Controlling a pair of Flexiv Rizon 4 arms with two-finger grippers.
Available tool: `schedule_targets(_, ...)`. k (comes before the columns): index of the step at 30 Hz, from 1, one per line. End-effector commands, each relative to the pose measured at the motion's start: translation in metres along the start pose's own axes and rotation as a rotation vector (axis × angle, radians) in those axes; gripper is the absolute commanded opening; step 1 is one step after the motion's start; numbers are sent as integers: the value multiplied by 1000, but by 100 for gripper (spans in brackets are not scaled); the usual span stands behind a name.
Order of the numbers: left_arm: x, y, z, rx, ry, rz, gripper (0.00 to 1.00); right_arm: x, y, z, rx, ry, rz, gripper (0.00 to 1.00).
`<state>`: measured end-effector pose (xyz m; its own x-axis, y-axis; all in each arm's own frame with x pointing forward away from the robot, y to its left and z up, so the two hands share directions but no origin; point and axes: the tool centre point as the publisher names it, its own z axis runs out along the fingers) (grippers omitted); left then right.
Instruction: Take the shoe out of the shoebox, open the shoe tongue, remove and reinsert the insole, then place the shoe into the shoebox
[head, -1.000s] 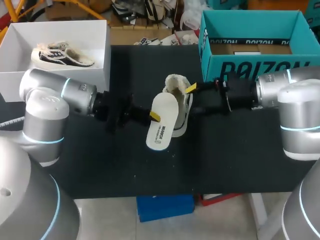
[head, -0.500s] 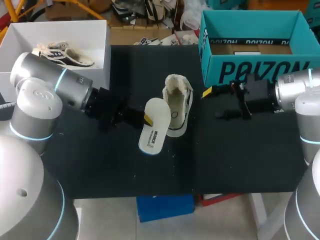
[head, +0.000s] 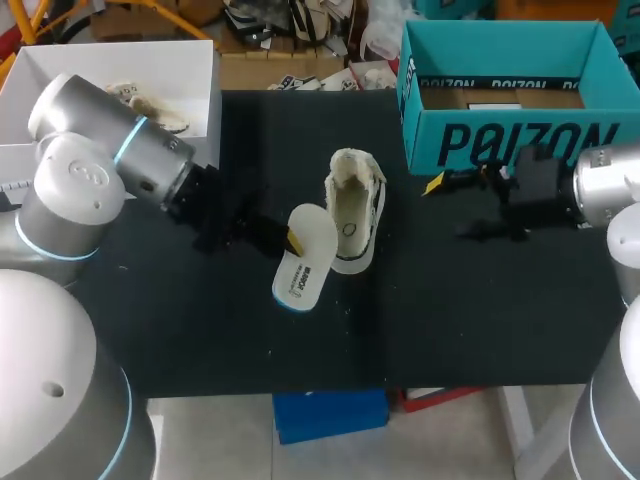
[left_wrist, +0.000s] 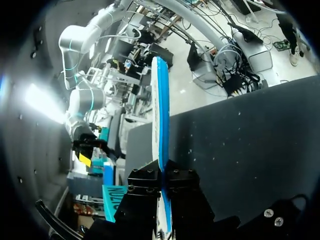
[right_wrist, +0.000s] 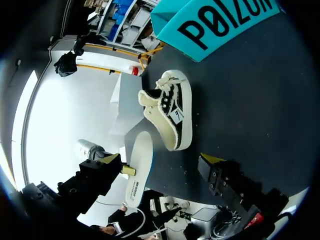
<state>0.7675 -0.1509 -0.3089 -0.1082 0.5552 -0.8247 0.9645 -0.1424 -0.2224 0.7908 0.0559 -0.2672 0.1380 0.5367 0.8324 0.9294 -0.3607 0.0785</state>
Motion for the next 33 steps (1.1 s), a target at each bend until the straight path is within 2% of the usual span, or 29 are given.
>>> schedule_targets(1, -3, 6, 2, 18, 41, -3, 0, 3, -10, -4, -33, -7, 2, 100)
schedule_targets(13, -8, 9, 10, 67, 50, 13, 0, 5, -10, -9, -47, -6, -9, 100)
schedule_targets(26, -9, 21, 17, 130, 130, 26, 0, 3, -15, -13, -66, -16, 3, 100)
schedule_targets(33, -9, 29, 28, 169, 177, 21, 0, 3, -15, -13, -66, -16, 3, 100)
